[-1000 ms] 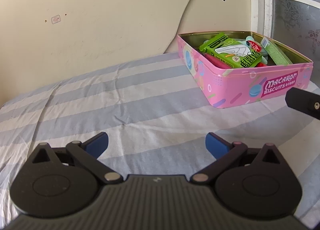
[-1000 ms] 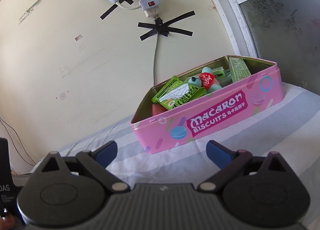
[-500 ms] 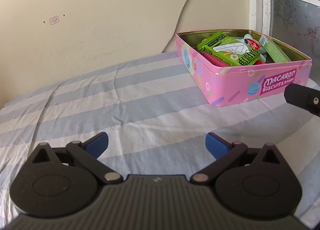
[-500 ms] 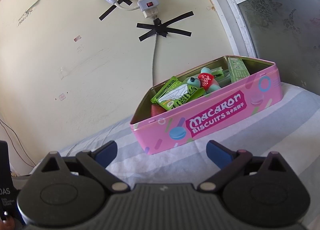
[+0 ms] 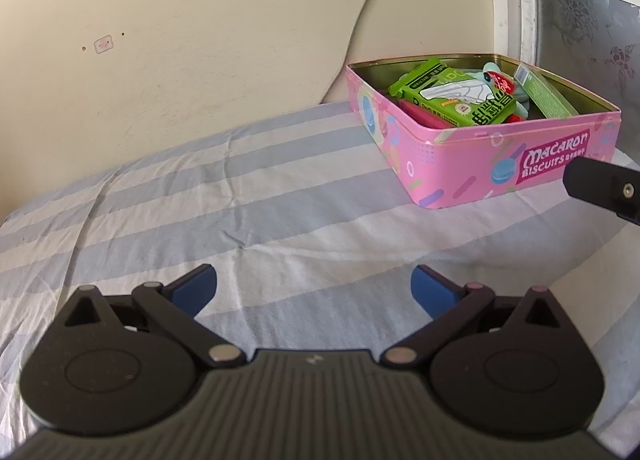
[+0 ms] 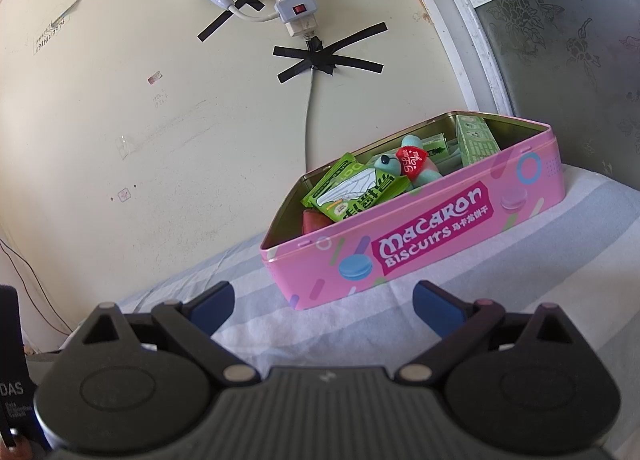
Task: Organize objects
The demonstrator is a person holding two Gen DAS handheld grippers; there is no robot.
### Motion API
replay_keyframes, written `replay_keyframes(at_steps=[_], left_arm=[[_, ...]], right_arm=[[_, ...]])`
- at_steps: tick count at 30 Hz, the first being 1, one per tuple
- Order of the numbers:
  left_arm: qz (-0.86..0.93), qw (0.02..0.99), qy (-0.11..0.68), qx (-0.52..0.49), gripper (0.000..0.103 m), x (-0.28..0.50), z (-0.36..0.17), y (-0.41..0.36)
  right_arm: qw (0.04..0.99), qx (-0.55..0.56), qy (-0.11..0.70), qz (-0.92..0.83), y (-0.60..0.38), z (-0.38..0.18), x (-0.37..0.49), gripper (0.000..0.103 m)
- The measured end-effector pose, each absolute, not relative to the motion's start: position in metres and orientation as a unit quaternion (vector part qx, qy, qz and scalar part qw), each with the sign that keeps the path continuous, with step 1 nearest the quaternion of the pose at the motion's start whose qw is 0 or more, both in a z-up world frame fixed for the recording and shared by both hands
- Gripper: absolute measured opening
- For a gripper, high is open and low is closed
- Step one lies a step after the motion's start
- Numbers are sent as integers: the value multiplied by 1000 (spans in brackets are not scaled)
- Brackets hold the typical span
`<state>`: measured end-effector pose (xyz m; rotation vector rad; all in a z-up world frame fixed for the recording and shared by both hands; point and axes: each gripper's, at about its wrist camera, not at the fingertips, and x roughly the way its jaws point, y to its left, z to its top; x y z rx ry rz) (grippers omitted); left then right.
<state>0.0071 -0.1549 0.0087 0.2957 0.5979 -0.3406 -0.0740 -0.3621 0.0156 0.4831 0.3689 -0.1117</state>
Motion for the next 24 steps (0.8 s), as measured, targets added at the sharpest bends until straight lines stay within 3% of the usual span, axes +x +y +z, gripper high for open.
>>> replay_keyframes(at_steps=[24], left_arm=[[-163,928,299,150,103,6,4,-159]], right_arm=[[951,242,183,-61,-360,15,-75,99]])
